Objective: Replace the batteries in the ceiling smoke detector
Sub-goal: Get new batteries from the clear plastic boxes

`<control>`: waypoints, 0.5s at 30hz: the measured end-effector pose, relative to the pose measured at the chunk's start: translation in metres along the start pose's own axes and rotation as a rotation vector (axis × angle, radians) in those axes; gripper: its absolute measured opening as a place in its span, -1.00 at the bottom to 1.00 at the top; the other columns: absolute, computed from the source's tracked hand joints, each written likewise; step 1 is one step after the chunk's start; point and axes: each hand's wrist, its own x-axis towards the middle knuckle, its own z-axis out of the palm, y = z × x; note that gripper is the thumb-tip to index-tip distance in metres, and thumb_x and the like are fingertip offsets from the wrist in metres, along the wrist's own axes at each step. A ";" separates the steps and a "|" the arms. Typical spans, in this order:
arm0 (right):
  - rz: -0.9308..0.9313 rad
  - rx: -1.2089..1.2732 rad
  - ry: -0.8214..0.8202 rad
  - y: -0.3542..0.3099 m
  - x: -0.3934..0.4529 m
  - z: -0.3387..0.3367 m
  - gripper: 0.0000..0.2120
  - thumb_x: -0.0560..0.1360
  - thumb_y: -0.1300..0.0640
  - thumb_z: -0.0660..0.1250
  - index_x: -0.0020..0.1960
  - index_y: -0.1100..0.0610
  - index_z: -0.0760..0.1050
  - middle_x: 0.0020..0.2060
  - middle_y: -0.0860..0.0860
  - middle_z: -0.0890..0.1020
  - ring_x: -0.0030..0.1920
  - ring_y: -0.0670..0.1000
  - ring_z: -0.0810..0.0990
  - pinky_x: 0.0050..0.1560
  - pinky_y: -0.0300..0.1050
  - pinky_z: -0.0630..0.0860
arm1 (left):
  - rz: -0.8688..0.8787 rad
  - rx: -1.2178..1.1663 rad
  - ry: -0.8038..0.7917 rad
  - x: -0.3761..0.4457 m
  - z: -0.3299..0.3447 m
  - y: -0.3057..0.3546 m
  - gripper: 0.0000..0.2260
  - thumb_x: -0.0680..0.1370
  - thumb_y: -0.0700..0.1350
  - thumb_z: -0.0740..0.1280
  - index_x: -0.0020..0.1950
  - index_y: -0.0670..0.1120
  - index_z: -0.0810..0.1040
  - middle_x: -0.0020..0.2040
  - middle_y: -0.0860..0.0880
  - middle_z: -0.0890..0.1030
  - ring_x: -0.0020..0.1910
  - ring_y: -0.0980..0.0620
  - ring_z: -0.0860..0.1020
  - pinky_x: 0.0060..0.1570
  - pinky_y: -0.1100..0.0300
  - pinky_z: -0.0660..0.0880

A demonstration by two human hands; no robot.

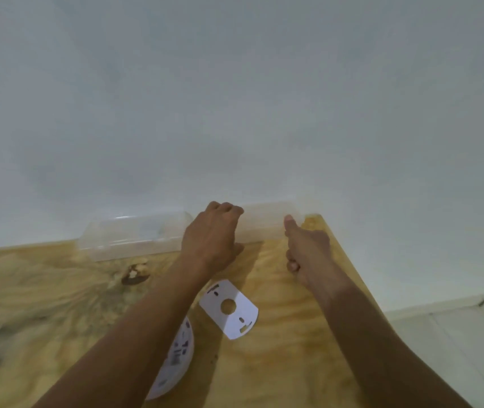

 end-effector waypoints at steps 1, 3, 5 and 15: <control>0.007 0.026 0.001 0.001 0.004 0.002 -0.53 0.53 -0.11 0.36 -0.04 0.36 0.59 -0.53 0.02 0.33 -0.58 -0.01 0.26 -0.60 -0.27 0.18 | -0.004 0.026 -0.007 0.006 0.005 -0.002 -0.43 0.54 -0.06 0.46 0.51 -0.04 0.37 0.45 -0.01 0.46 0.46 -0.05 0.35 0.22 0.01 0.49; 0.021 0.057 0.012 0.005 0.011 0.006 -0.49 0.56 -0.11 0.33 0.08 0.40 0.57 -0.51 0.02 0.33 -0.57 -0.03 0.26 -0.62 -0.29 0.17 | -0.017 0.053 -0.006 0.013 0.013 -0.006 -0.51 0.54 -0.11 0.43 0.45 -0.07 0.43 0.41 -0.02 0.50 0.43 -0.04 0.37 0.15 0.02 0.52; 0.032 0.067 0.012 0.006 0.014 0.011 -0.51 0.58 -0.10 0.31 0.10 0.38 0.57 -0.48 0.03 0.35 -0.56 -0.03 0.26 -0.64 -0.29 0.17 | -0.011 0.051 0.005 0.016 0.017 -0.011 -0.53 0.55 -0.10 0.43 0.44 -0.08 0.43 0.40 -0.02 0.50 0.42 -0.04 0.36 0.12 0.02 0.53; 0.072 0.057 -0.061 -0.005 0.008 0.007 -0.69 0.57 0.02 0.34 -0.16 0.27 0.56 -0.50 -0.01 0.36 -0.59 -0.07 0.23 -0.60 -0.24 0.15 | 0.010 -0.067 0.042 0.015 0.025 -0.035 -0.45 0.53 0.02 0.47 0.48 -0.05 0.44 0.44 0.03 0.49 0.45 0.01 0.34 0.17 -0.03 0.56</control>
